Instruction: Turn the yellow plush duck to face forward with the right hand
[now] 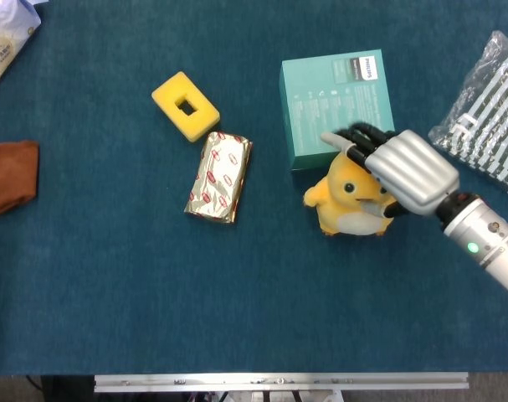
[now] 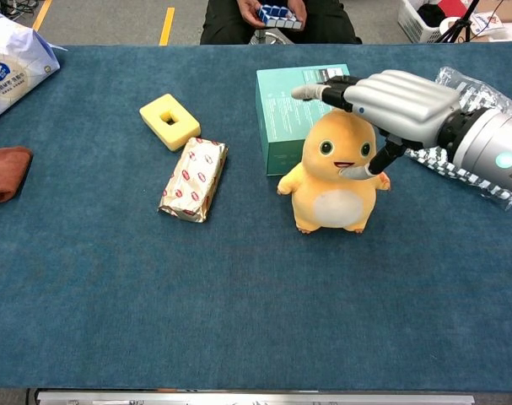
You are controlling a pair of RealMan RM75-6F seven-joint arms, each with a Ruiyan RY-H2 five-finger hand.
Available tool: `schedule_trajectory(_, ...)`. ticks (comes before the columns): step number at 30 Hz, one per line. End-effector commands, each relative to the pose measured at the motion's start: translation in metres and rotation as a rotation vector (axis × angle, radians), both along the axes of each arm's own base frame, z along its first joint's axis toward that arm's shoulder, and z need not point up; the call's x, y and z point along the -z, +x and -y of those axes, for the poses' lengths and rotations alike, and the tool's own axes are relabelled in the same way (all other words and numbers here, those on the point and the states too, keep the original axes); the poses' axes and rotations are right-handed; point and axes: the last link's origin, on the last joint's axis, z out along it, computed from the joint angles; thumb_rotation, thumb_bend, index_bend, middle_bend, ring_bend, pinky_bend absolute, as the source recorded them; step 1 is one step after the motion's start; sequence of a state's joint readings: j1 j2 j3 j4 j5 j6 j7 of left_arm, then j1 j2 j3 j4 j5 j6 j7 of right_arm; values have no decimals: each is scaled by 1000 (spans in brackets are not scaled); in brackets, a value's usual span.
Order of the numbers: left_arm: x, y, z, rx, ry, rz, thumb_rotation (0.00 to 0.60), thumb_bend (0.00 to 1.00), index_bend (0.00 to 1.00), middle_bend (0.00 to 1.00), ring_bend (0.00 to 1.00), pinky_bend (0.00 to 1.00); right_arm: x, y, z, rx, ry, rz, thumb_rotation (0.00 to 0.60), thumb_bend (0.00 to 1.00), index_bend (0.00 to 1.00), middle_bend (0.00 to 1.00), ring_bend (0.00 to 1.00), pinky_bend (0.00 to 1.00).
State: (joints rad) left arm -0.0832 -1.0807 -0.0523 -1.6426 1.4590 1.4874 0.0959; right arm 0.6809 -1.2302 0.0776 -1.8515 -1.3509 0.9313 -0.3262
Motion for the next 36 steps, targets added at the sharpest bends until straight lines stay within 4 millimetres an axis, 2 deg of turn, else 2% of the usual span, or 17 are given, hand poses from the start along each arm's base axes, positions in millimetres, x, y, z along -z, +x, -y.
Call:
schedule_trajectory(1, 0, 0, 0, 0, 1, 1, 600, 382, 450, 468, 373, 387, -3, 1, -1, -3, -1, 2, 600, 0, 0, 65, 20, 78)
schedule_trajectory(8, -1, 0, -1, 2, 6, 3, 600, 382, 450, 468, 373, 387, -22, 0, -9, -7, -30, 4, 600, 0, 0, 59, 15, 76)
schedule_trajectory(12, -1, 0, -2, 5, 8, 3, 600, 382, 450, 468, 373, 387, -41, -11, -15, 5, -90, -3, 600, 0, 0, 59, 15, 76)
schedule_trajectory(19, 0, -1, -4, 7, 9, 3, 600, 382, 450, 468, 373, 387, -74, -44, -27, 113, -214, 6, 600, 0, 0, 65, 14, 76)
schedule_trajectory(24, 3, -1, -7, 11, 5, 4, 600, 382, 450, 468, 373, 387, -99, -77, -34, 202, -352, -1, 600, 0, 0, 87, 14, 77)
schedule_trajectory(30, 8, 1, -8, 23, -5, 12, 600, 382, 450, 468, 373, 387, -113, -115, -47, 317, -463, -70, 600, 0, 0, 106, 14, 77)
schedule_trajectory(36, 12, 4, -11, 38, -3, 19, 600, 382, 450, 468, 373, 387, -120, -135, -64, 391, -557, -58, 600, 0, 0, 128, 15, 77)
